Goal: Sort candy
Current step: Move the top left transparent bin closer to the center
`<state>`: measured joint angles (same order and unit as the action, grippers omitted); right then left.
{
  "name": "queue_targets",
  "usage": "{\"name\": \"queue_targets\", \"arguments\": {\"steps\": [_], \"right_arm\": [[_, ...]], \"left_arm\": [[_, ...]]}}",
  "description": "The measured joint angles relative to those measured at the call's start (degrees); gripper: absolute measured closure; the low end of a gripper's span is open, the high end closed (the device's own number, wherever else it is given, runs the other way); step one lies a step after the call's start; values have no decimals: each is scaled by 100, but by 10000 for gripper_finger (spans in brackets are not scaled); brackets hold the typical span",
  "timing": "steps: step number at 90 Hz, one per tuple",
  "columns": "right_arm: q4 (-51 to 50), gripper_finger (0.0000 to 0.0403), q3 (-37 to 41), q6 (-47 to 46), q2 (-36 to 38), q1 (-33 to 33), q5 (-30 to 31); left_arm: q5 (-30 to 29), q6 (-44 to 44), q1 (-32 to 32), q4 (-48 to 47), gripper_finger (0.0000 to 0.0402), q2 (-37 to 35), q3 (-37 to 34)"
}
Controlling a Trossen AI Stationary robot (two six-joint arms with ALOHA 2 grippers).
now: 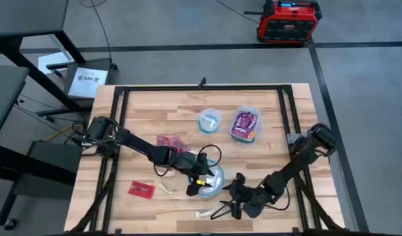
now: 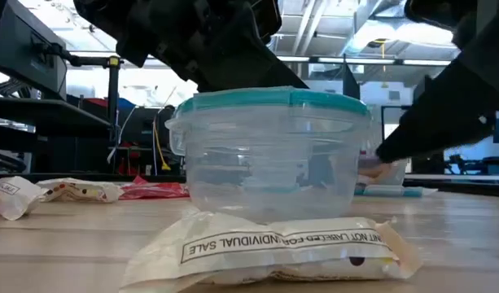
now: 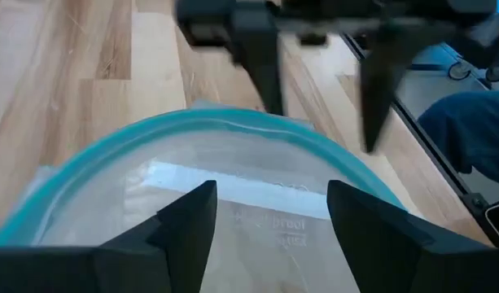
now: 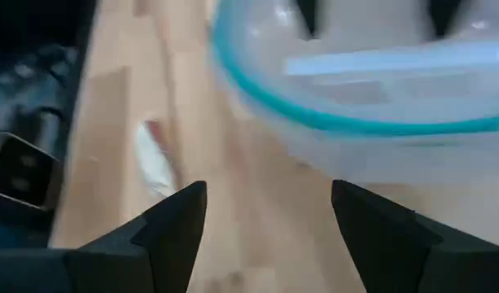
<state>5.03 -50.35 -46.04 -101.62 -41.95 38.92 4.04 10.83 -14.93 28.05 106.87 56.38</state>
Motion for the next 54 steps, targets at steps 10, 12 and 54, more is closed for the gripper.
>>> {"name": "queue_targets", "arguments": {"steps": [10,12,54], "right_arm": [[-354,148,2,-5,324,19,177],[-319,148,2,-7,361,20,148],[1447,148,0,401,-228,-162,-433]], "left_arm": [[-1,78,1,2,183,0,0],[-5,92,1,2,183,0,0],[-259,253,114,10,183,0,4]]}}
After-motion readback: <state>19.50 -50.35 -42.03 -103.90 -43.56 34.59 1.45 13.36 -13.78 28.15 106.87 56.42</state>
